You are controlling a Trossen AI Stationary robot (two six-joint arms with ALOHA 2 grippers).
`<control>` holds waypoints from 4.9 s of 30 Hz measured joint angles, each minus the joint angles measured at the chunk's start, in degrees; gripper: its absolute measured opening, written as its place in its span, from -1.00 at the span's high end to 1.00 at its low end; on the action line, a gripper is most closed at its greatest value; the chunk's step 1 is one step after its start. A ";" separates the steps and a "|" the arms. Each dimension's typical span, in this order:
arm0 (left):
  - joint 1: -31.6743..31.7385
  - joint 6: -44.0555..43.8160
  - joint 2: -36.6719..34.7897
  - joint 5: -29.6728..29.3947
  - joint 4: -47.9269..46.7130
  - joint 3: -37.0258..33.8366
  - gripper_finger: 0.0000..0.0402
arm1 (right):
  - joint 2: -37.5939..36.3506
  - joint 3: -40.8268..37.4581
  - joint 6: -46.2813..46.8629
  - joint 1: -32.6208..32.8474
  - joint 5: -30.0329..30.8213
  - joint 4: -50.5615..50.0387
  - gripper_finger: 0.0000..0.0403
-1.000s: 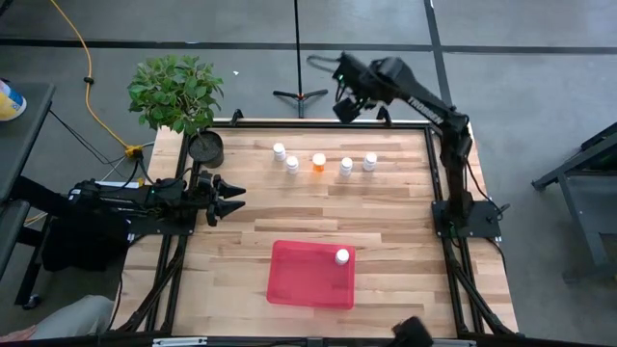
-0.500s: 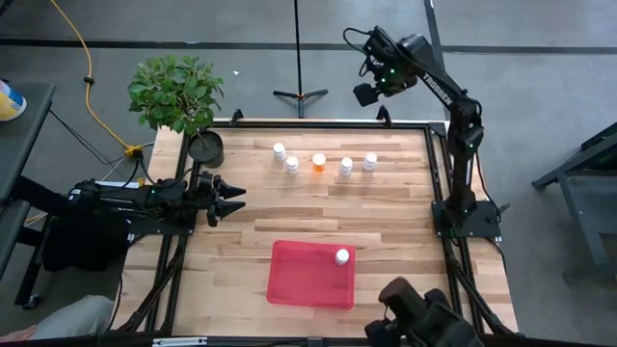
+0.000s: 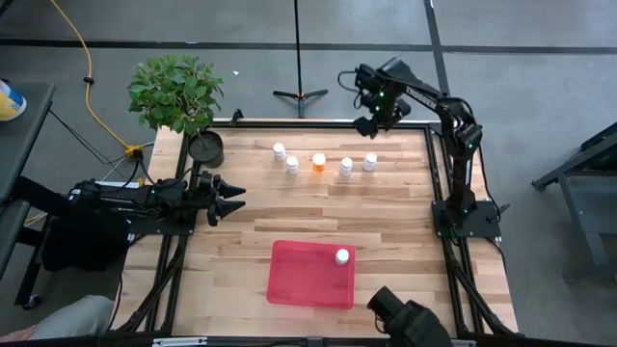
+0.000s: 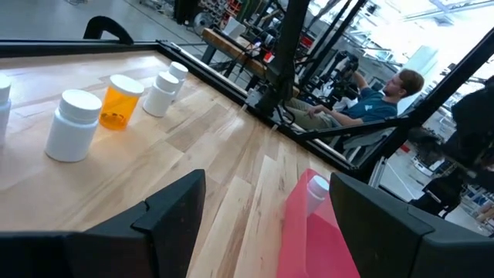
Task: Pick and place pill bottles into a basket
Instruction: Put the white pill bottle into the red bin
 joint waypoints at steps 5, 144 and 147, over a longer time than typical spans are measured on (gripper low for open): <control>0.02 0.00 0.00 -0.02 0.02 0.00 -0.54 | 0.00 -4.25 0.57 1.07 -1.92 0.07 -0.30; 0.01 -3.04 0.01 0.20 0.05 0.00 -0.54 | -18.36 -45.73 8.07 7.67 0.59 46.95 -0.53; 0.01 -3.04 0.00 0.19 0.04 0.00 -0.54 | -17.88 -45.73 7.93 7.65 0.52 47.01 -0.53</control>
